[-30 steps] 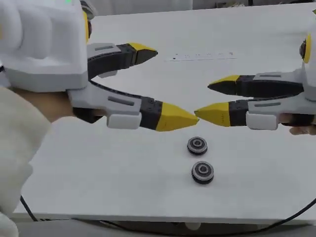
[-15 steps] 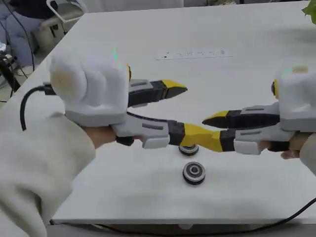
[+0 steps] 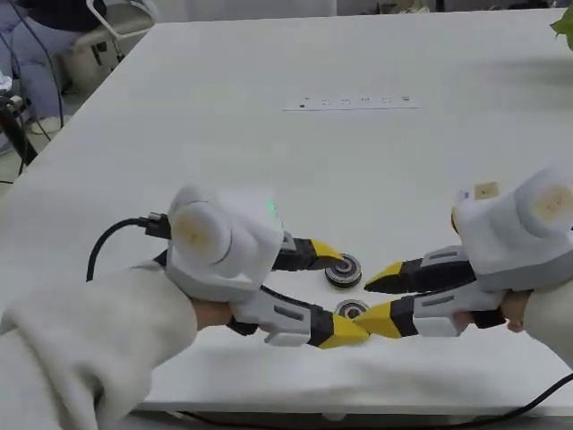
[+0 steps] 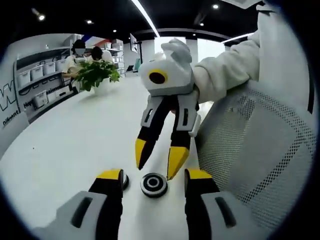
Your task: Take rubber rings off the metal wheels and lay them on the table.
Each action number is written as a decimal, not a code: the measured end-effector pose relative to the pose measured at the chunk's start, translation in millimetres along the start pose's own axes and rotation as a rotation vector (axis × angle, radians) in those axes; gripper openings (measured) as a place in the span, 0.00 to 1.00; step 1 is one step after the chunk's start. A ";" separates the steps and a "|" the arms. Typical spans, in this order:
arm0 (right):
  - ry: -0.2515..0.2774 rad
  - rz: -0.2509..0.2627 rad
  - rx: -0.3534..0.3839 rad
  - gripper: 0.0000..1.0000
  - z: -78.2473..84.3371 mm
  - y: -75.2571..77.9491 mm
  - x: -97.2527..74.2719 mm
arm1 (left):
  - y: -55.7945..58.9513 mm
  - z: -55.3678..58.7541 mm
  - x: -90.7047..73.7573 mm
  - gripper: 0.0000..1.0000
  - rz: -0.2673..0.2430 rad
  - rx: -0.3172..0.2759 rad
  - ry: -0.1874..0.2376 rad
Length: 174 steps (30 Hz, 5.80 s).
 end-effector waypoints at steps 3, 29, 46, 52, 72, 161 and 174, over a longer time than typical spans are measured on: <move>-0.036 -0.005 -0.016 0.29 5.9 -0.2 1.5 | -3.6 3.9 2.5 0.42 -0.022 -0.045 0.024; -0.121 0.022 -0.031 0.22 23.0 6.6 0.3 | 2.9 29.1 14.9 0.13 -0.029 -0.099 -0.025; -0.139 0.011 -0.093 0.17 23.8 4.1 2.8 | 1.8 29.8 14.3 0.08 -0.023 -0.029 -0.008; -0.142 0.009 -0.107 0.16 24.0 3.8 2.2 | 1.1 29.8 14.1 0.08 -0.029 -0.033 -0.005; -0.124 0.031 -0.096 0.24 23.1 2.5 9.6 | 1.0 29.9 13.9 0.08 -0.031 -0.033 0.002; -0.075 0.210 0.499 0.00 12.0 12.3 -5.3 | 0.9 31.5 11.6 0.07 -0.042 -0.039 0.029; -0.070 0.197 0.500 0.00 8.4 10.2 -3.9 | 0.3 31.8 11.0 0.07 -0.040 -0.038 0.028</move>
Point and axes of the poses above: the centre of the closed fingertips' face, and the gripper's own axes: x roughly forward along the fingers, y roughly to its right, z roughly out of its underside, the point moved 4 cm from there along -x, roughly backward along the fingers, and after that the axes turned 14 degrees about y, right-handed, at the moved point
